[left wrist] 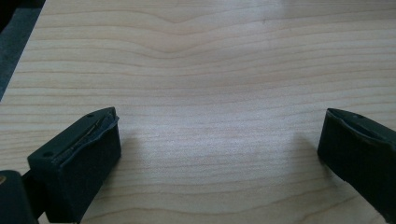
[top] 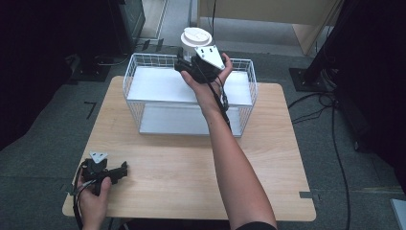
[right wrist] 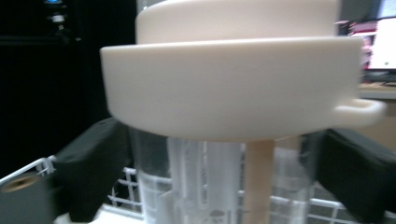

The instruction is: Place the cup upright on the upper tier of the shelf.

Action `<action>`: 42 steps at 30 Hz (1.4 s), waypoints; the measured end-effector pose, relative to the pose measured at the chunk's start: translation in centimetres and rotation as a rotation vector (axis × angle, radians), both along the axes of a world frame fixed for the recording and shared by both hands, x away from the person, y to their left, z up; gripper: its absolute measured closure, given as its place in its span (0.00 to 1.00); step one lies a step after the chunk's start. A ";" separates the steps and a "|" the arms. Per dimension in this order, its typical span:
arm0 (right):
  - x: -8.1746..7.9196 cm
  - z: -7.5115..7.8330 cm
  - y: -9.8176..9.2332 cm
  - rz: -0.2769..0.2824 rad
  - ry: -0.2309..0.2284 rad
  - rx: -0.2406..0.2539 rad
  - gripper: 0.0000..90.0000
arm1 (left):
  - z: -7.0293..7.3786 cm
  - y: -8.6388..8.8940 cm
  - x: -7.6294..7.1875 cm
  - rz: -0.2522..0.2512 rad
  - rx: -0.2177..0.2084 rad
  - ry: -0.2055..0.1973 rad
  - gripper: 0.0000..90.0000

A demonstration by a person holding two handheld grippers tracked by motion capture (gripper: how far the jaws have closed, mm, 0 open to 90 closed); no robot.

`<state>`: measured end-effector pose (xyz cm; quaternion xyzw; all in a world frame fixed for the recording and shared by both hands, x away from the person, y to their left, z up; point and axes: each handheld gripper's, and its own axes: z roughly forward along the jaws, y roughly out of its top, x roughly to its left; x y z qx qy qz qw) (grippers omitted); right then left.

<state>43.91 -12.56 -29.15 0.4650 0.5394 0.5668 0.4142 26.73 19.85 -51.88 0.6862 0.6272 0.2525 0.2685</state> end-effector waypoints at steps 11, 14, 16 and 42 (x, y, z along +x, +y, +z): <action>-1.9 -0.6 -1.5 0.056 0.040 -0.008 0.00 | 0.0 0.0 0.0 0.000 0.000 -0.001 0.00; -2.5 -1.1 -2.2 0.071 0.043 -0.014 0.00 | 0.0 0.0 0.0 0.000 0.000 -0.002 0.00; -3.5 -1.7 -3.1 0.071 0.042 -0.026 0.00 | 0.0 0.0 0.0 0.001 0.000 -0.002 0.00; -13.4 -7.0 -10.5 0.060 0.041 -0.074 0.00 | 0.0 0.0 0.0 -0.001 0.001 0.001 0.00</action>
